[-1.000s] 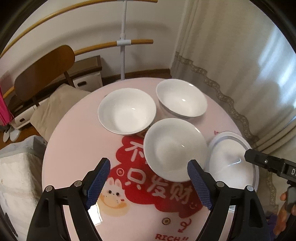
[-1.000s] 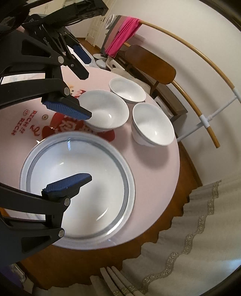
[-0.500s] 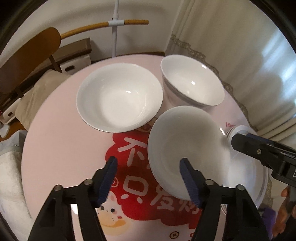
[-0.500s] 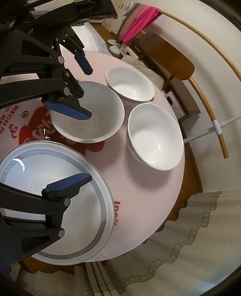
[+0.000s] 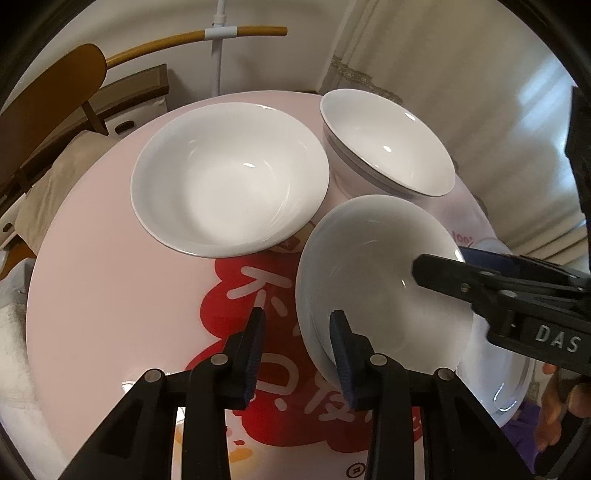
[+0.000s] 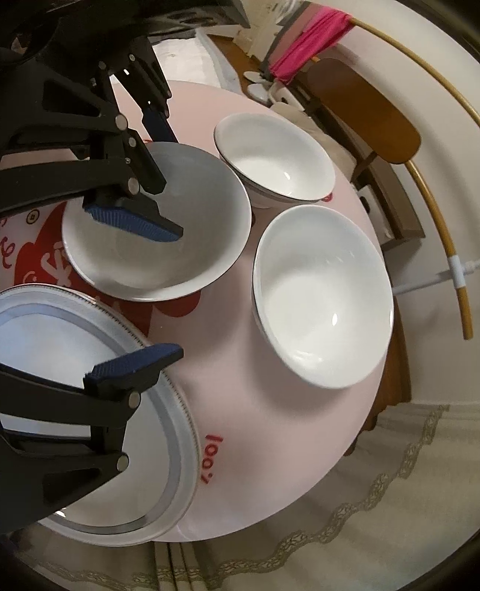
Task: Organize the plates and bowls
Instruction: 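Close both grippers on the white bowl's rim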
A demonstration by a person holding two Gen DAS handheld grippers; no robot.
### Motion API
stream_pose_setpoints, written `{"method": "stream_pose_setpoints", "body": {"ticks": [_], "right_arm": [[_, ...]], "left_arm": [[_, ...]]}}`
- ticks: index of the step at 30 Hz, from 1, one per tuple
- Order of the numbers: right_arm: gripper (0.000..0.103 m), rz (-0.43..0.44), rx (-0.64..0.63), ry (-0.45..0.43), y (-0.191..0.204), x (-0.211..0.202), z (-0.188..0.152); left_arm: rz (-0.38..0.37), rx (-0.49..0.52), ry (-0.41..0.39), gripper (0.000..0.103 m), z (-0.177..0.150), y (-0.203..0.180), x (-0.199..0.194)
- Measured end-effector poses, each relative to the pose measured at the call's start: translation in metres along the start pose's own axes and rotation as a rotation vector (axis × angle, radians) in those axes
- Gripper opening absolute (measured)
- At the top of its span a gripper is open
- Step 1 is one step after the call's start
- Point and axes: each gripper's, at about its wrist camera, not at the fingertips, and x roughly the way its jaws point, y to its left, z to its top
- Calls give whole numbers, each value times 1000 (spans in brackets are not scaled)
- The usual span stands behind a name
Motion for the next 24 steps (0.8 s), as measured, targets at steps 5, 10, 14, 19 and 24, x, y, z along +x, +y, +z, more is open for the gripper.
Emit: {"method": "stream_pose_setpoints", "body": {"ticks": [5,10,14,19,24], "right_arm": [[38,15,-38,33,6,10,5],[22,29,-62,55,8,16,3],[7,53,-54,59,3,12,1],[7,83,-60,79,-1,8,-5],[7,137,-94,73,-5,-10,-10]], "left_arm": [[1,4,3,32,-3,2,1],[-7,16,7,15,-4,-2,1],[-11,-1,8,14,-8,-2,1],[-7,-18,-16,14,-10,-4,-13],[-5,-44,-72,14,-9,-13,-42]]}}
